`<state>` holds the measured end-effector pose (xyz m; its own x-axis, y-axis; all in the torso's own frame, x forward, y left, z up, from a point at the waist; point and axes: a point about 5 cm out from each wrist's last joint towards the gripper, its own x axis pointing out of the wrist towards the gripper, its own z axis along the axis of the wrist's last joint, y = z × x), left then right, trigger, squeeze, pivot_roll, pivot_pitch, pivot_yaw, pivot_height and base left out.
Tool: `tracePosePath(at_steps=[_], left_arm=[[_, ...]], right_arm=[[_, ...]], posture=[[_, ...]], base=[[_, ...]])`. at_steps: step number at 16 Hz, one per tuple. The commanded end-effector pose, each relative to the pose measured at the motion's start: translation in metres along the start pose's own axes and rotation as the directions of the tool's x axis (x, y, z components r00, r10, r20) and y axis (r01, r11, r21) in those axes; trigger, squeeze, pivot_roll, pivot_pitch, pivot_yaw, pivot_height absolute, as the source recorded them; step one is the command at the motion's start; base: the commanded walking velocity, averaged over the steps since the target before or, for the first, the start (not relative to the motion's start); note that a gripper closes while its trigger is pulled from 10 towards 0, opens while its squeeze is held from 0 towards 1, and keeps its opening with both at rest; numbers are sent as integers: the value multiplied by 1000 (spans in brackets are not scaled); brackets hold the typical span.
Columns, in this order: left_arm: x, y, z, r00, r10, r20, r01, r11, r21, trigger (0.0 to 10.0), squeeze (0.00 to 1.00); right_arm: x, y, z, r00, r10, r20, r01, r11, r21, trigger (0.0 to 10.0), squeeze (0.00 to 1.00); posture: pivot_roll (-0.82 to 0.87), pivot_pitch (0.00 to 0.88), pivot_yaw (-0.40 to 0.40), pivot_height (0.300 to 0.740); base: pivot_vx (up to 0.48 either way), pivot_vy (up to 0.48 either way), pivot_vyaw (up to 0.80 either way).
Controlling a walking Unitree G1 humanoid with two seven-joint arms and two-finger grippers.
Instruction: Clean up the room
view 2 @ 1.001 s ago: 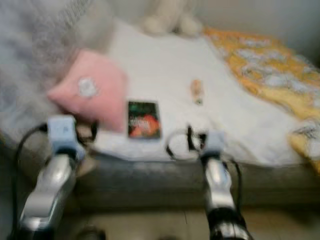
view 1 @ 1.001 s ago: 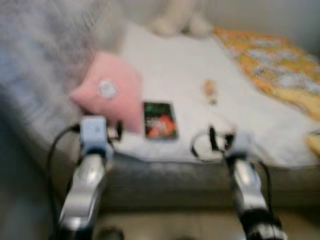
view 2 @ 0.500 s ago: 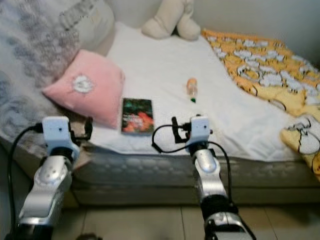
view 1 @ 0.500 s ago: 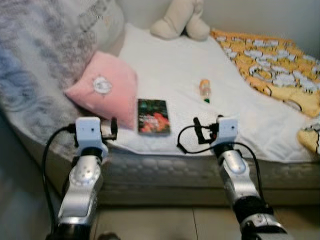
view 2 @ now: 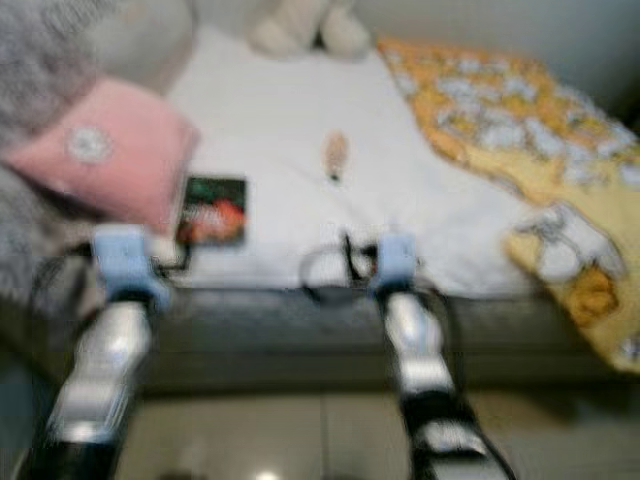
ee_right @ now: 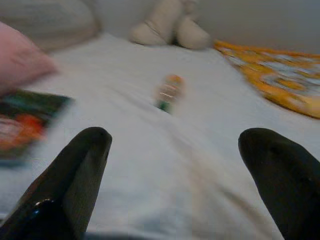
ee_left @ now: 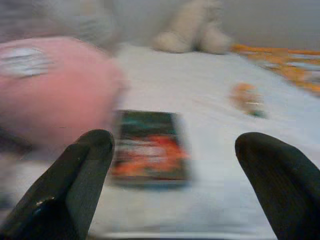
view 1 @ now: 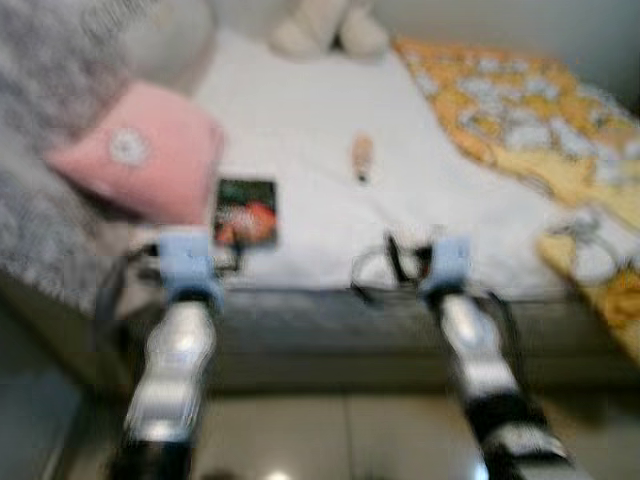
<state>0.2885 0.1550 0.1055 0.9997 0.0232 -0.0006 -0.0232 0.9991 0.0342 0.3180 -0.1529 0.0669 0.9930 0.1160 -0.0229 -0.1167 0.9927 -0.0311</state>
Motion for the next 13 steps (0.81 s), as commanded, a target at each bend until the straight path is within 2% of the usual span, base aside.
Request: tracePosePath(at_steps=[1, 2, 7, 9, 10, 12, 13], left_arm=[[6, 0, 6, 1000, -16, 22, 15, 1000, 18, 10000, 0], [7, -1, 6, 999, -24, 20, 24, 1000, 17, 10000, 0], [15, -5, 5, 999, -40, 9, 40, 999, -13, 10000, 0], [16, -10, 7, 998, -61, 25, 61, 998, 17, 10000, 0], [16, -12, 6, 997, -72, 22, 71, 996, 45, 10000, 0], [14, -15, 9, 993, -109, 47, 109, 994, 0, 10000, 0], [14, -13, 9, 995, -93, 47, 94, 995, -29, 10000, 0]], right_arm=[[2, 1, 4, 1000, -6, 15, 6, 1000, 3, 10000, 0], [2, 2, 5, 1000, -6, 17, 6, 1000, 3, 10000, 0], [-1, 2, 4, 1000, -11, 26, 11, 1000, -7, 10000, 0], [-1, 4, 4, 1000, -4, 26, 5, 1000, -9, 10000, 0], [-1, 4, 4, 1000, -2, 24, 3, 1000, -11, 10000, 0], [-1, 5, 3, 1000, -1, 23, 1, 1000, -13, 10000, 0], [-1, 6, 5, 1000, 5, 28, -4, 1000, -21, 10000, 0]], posture=[[13, 0, -59, 740], [7, 0, -52, 740], [-6, 0, -43, 740], [-5, 0, -42, 740], [-5, 0, -42, 740], [-6, 0, -40, 740], [-6, 0, -40, 740]], base=[[0, -416, 0], [0, -416, 0], [301, -368, 0], [336, -339, 0], [0, 0, 0], [0, 0, 0], [469, 0, 0]])
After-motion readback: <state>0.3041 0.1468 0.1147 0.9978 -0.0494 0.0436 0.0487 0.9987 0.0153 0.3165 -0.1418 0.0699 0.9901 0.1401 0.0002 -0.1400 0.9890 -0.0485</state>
